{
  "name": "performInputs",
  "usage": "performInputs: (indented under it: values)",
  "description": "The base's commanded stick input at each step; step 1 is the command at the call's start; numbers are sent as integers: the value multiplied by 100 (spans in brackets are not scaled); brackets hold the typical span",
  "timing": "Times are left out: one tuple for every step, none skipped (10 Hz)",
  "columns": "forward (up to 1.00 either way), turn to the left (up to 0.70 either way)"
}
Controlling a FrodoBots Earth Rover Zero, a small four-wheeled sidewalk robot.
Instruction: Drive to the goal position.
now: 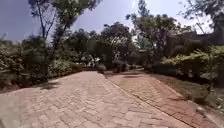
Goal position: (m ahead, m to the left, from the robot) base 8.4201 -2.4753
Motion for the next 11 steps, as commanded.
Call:
performInputs:
  values:
    - [50,0]
    - [50,0]
    - [50,0]
    - [50,0]
    - [50,0]
    - [50,0]
    - [50,0]
    - [50,0]
    - [50,0]
    - [50,0]
    - [50,0]
